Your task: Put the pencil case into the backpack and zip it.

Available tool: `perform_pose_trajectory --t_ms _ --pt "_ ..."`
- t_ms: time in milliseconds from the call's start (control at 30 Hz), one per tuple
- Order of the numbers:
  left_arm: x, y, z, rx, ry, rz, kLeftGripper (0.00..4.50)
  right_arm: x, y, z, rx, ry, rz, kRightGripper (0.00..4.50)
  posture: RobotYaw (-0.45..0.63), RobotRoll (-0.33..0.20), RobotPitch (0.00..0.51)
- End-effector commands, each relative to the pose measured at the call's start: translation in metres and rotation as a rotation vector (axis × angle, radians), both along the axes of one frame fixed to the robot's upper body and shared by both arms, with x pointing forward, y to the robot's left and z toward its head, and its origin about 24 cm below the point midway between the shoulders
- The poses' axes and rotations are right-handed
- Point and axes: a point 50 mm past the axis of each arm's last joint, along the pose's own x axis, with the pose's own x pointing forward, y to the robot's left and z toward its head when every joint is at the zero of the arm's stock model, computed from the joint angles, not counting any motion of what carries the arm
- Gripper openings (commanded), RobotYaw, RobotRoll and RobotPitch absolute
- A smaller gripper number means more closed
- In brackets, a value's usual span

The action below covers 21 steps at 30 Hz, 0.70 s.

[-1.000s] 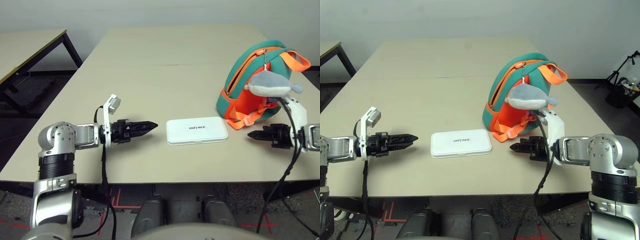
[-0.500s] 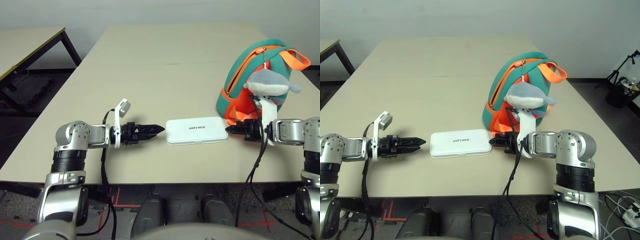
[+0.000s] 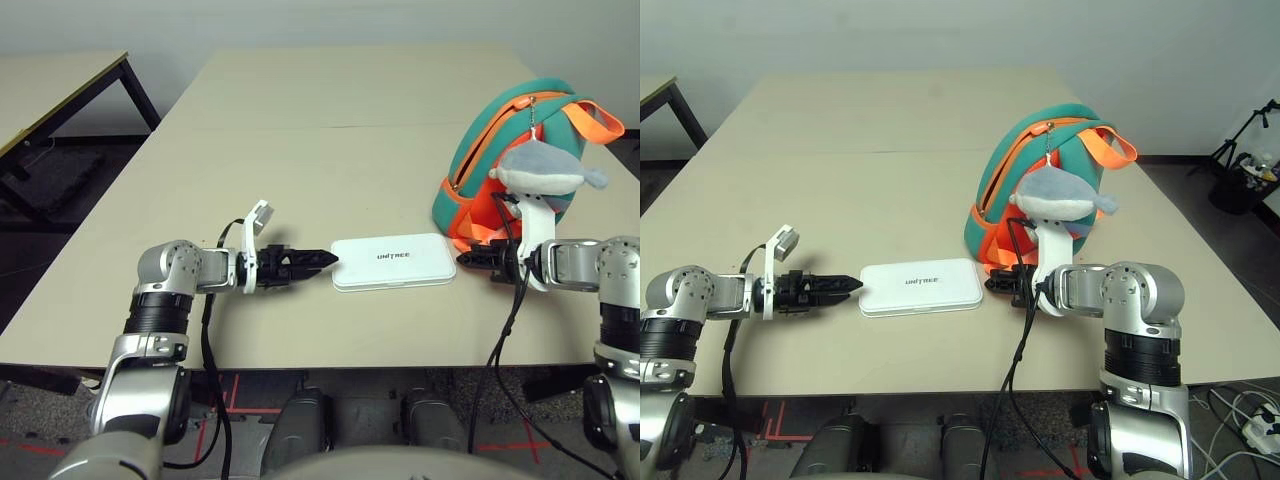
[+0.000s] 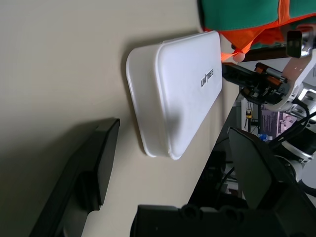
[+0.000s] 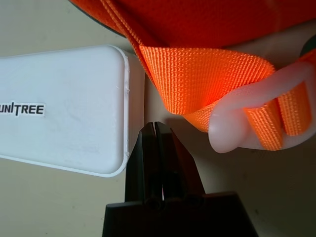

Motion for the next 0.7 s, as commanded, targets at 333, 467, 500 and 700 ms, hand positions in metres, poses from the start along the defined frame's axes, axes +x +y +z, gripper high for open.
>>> perform_pose_trajectory --t_ms 333,467,500,700 --pt "-0.009 0.002 -0.02 0.021 0.1 0.013 4.5 0.005 0.027 -0.011 -0.001 -0.014 0.094 0.02 0.09 0.0 0.031" --pt "-0.01 0.001 -0.021 0.017 0.126 0.012 4.5 0.005 0.038 -0.011 0.02 -0.023 0.123 0.02 0.09 0.0 0.029" --pt "-0.01 0.001 -0.022 0.017 0.135 0.013 4.5 0.005 0.042 -0.011 0.027 -0.026 0.133 0.02 0.09 0.0 0.029" --pt "-0.012 0.0 -0.022 0.022 0.159 -0.005 4.5 0.009 0.059 -0.01 0.053 -0.045 0.16 0.02 0.08 0.0 0.028"
